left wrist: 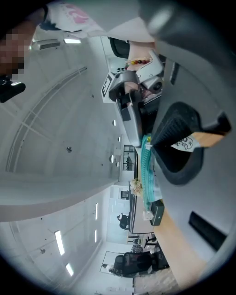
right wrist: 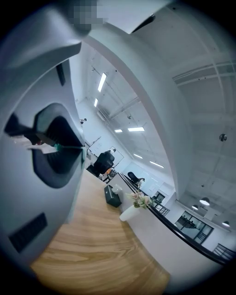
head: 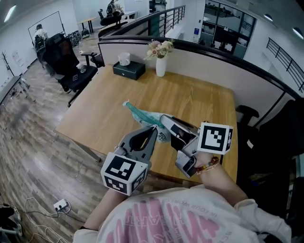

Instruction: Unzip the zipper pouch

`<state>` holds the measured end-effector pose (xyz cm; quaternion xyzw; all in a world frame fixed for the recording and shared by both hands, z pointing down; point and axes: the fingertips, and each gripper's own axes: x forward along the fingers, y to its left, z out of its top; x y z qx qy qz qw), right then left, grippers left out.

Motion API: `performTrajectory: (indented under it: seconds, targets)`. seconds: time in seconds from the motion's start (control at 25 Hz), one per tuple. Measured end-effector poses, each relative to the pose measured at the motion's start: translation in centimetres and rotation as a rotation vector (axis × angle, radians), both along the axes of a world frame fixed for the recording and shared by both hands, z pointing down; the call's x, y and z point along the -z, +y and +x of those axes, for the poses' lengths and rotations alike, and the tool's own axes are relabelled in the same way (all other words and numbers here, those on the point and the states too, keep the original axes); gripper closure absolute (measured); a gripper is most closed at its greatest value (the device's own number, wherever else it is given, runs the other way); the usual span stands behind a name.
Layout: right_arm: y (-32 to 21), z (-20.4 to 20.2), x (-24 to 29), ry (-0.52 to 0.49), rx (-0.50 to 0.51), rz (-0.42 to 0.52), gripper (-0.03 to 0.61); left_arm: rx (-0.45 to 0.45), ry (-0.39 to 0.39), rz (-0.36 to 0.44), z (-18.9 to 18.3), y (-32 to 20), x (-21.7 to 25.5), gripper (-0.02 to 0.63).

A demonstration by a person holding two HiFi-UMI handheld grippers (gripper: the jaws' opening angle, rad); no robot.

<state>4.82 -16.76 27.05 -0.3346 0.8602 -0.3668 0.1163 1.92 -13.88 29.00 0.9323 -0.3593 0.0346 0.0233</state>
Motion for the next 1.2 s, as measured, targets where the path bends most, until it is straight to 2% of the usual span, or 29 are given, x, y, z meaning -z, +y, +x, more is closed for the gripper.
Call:
performTrajectory:
  seconds: [0.2, 0.4, 0.56, 1.2]
  targets:
    - [-0.3, 3.8, 0.4, 0.01, -0.034, -0.004, 0.574, -0.041, 0.024, -0.026, 3.6, -0.4, 0.3, 0.609]
    - [-0.5, 5.8, 0.5, 0.011, -0.035, -0.002, 0.574, -0.052, 0.04, -0.049, 5.5, -0.8, 0.4, 0.609]
    - [-0.6, 6.8, 0.0, 0.029, -0.042, -0.007, 0.574, -0.037, 0.061, -0.077, 5.7, -1.2, 0.1, 0.609]
    - [-0.9, 6.4, -1.1, -0.003, 0.007, -0.033, 0.574, 0.031, 0.053, -0.104, 4.8, -2.2, -1.2, 0.609]
